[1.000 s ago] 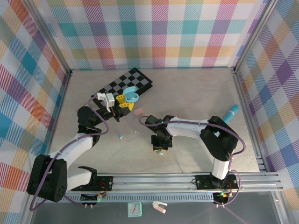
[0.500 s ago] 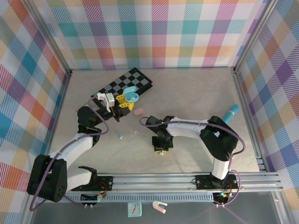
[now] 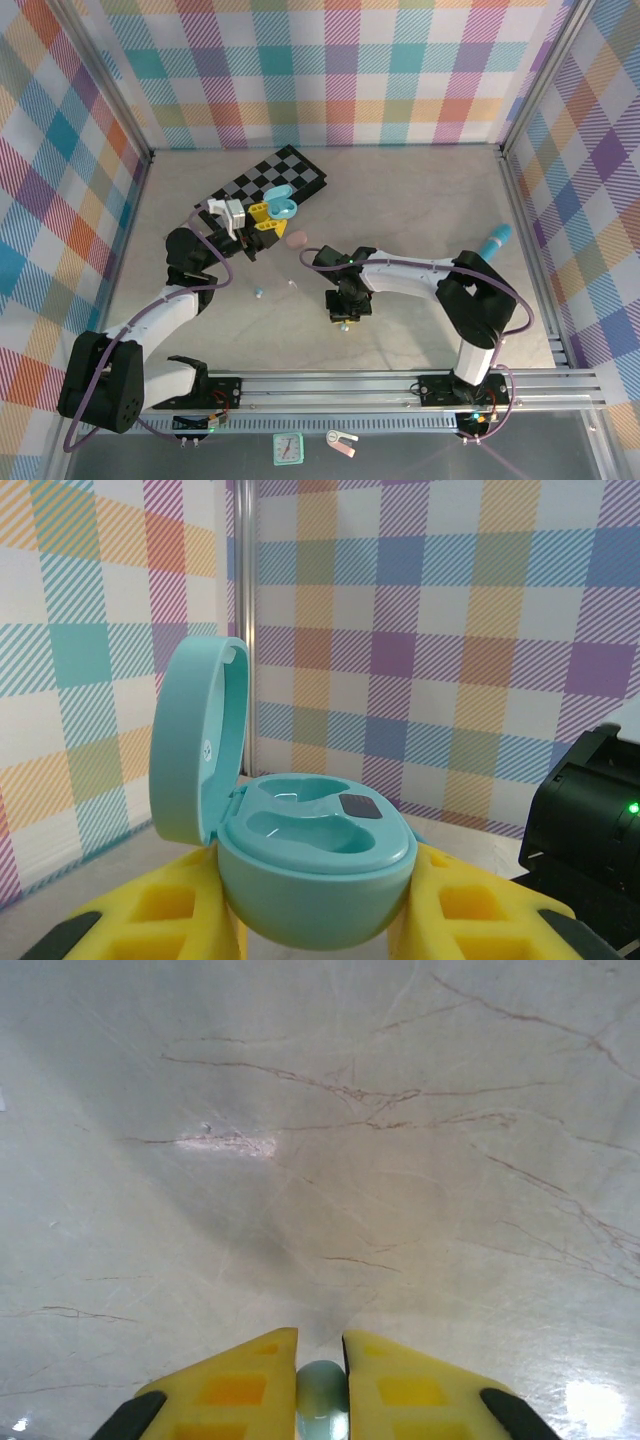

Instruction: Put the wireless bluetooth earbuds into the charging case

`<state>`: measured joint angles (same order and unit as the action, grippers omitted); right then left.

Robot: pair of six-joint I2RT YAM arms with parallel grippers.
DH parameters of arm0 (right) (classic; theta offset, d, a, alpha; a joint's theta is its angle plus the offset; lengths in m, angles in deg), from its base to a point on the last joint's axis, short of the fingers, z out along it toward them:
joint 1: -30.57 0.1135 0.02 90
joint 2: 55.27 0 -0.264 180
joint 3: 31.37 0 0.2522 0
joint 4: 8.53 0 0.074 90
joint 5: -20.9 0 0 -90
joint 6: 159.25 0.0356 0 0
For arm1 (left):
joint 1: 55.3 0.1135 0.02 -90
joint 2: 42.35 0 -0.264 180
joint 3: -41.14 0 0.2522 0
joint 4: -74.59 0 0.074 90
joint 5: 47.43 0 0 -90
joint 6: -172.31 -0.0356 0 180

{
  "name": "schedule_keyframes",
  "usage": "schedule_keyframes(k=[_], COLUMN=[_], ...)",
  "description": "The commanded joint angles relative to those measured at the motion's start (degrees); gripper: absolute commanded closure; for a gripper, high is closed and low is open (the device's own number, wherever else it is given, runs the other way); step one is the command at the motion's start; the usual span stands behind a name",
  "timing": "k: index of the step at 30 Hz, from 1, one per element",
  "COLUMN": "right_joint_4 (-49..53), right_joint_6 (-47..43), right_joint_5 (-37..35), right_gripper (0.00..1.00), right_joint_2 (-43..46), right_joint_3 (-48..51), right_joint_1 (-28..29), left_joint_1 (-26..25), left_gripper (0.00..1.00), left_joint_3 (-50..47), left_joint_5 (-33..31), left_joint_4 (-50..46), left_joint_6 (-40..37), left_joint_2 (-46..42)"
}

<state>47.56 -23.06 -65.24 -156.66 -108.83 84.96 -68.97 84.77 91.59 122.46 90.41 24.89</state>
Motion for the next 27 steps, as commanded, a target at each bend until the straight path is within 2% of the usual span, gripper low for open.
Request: schedule_keyframes(k=[1,6,13,27], right_joint_4=[1.5,1.1,1.3,0.6], right_joint_6=[-0.8,-1.0,-1.2,-1.0], right_joint_5=[-0.8,-0.5,-0.4,1.1], right_gripper=[0.82,0.81,0.75,0.73], right_joint_2=[0.3,-0.5,-0.7,-0.9], right_joint_3=[0.5,0.9,1.5,2.6], right_joint_1=[-0.1,-0.1,-0.1,0.2], left_joint_1=[0.7,0.8,0.8,0.8], left_gripper=[0.74,0.74,0.74,0.74], left_joint_3=[1.0,0.7,0.5,0.5], left_joint_5=[1.5,1.4,1.4,1.4], left_joint_4=[3.2,3.2,3.2,3.3], left_joint_6=[0.0,0.1,0.1,0.0], left_joint_2=[-1.1,-1.5,-1.6,-1.6])
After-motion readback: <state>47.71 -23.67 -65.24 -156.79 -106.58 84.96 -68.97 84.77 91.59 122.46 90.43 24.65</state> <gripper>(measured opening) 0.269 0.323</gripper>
